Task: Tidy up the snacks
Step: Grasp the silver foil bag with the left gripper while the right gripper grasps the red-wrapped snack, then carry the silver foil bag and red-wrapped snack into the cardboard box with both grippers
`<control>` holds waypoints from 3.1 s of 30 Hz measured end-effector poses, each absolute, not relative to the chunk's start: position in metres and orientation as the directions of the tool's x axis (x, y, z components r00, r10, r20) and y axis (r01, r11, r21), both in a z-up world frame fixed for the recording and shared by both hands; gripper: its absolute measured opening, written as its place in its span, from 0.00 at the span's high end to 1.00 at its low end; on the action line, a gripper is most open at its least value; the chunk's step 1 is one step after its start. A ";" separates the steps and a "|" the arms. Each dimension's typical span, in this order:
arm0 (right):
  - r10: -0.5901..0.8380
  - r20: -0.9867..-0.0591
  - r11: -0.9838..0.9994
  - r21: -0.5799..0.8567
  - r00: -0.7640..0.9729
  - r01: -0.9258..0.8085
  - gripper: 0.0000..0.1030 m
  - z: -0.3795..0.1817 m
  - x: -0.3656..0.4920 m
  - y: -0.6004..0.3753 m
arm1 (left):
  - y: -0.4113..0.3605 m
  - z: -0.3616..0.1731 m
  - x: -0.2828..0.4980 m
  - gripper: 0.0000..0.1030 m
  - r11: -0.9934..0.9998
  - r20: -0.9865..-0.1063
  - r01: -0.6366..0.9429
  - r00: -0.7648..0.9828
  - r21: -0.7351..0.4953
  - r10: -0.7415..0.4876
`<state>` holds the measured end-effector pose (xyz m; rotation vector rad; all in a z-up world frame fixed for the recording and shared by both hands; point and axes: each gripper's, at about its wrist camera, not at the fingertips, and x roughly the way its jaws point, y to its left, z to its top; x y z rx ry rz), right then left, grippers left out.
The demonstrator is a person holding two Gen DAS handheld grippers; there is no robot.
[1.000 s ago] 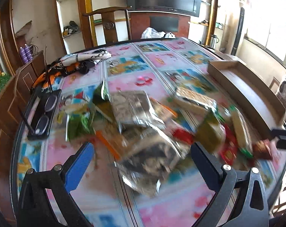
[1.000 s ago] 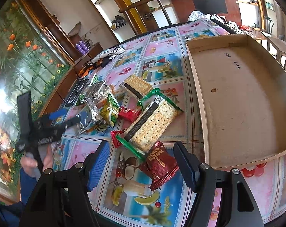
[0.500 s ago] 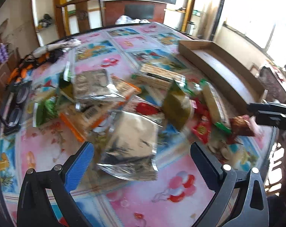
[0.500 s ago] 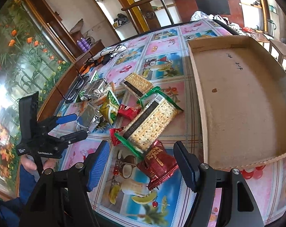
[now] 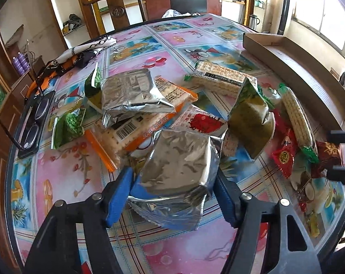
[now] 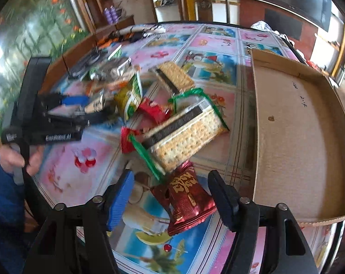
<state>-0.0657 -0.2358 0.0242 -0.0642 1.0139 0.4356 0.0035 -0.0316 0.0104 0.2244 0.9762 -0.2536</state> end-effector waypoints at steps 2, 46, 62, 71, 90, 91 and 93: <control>0.307 -0.847 0.910 0.127 0.434 -0.395 0.44 0.020 -0.069 -0.233 | -0.031 0.010 0.004 0.33 0.949 -0.837 0.308 0.536 0.073 -0.110; 0.231 -0.864 0.912 0.033 0.447 -0.408 0.63 0.004 -0.098 -0.223 | -0.033 0.008 -0.007 0.44 0.957 -0.818 0.289 0.553 0.011 -0.158; 0.334 -0.753 0.932 0.175 0.567 -0.317 0.65 0.048 -0.092 -0.247 | -0.034 0.044 -0.023 0.46 0.945 -0.757 0.310 0.592 -0.104 -0.278; 0.346 -0.724 0.935 0.209 0.597 -0.288 0.65 0.059 -0.085 -0.258 | -0.059 0.063 -0.026 0.46 0.928 -0.731 0.356 0.605 -0.108 -0.317; 0.346 -0.655 0.933 0.316 0.672 -0.172 0.65 0.077 -0.037 -0.314 | -0.145 0.084 0.007 0.46 0.895 -0.712 0.434 0.594 -0.107 -0.373; 0.344 -0.652 0.933 0.321 0.676 -0.164 0.65 0.079 -0.033 -0.318 | -0.150 0.084 0.010 0.46 0.893 -0.713 0.437 0.592 -0.107 -0.375; 0.341 -0.647 0.932 0.330 0.683 -0.152 0.65 0.081 -0.026 -0.325 | -0.160 0.085 0.016 0.46 0.892 -0.712 0.440 0.594 -0.101 -0.374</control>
